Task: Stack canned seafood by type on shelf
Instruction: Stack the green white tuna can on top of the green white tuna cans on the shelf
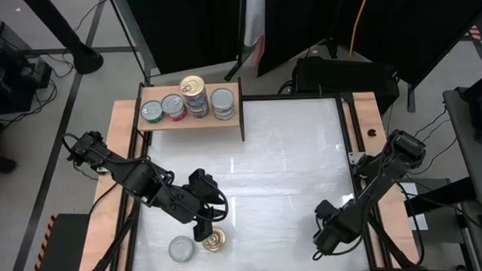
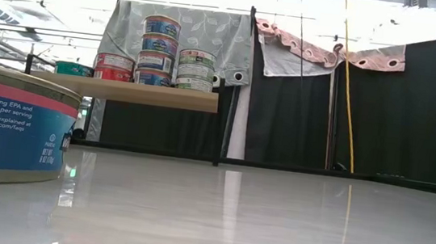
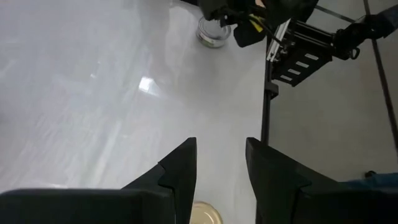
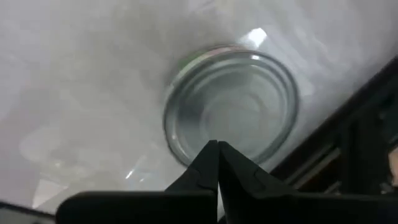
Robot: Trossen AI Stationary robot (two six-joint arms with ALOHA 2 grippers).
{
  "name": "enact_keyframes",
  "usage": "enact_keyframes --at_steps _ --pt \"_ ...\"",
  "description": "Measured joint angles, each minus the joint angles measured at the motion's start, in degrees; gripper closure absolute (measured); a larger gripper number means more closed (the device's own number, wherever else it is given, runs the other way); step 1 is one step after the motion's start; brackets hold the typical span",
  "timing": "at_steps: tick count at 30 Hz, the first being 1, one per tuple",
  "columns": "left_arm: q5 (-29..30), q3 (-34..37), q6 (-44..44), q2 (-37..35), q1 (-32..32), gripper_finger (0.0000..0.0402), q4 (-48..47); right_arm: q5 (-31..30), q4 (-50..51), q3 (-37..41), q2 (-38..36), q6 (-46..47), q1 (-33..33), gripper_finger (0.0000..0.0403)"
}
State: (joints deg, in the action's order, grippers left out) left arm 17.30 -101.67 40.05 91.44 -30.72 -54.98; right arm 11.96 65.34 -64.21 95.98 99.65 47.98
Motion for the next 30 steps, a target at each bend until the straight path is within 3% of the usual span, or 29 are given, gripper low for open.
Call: enact_keyframes --at_steps 7,30 --pt "0.2 0.0 -1.4 0.0 1.2 0.0263 0.0 0.5 -10.8 4.5 -0.1 2.9 0.1 0.0403" --pt "-0.5 0.0 -1.3 0.0 1.1 0.0263 0.6 -3.2 -8.2 0.9 0.4 5.7 0.1 0.0403"
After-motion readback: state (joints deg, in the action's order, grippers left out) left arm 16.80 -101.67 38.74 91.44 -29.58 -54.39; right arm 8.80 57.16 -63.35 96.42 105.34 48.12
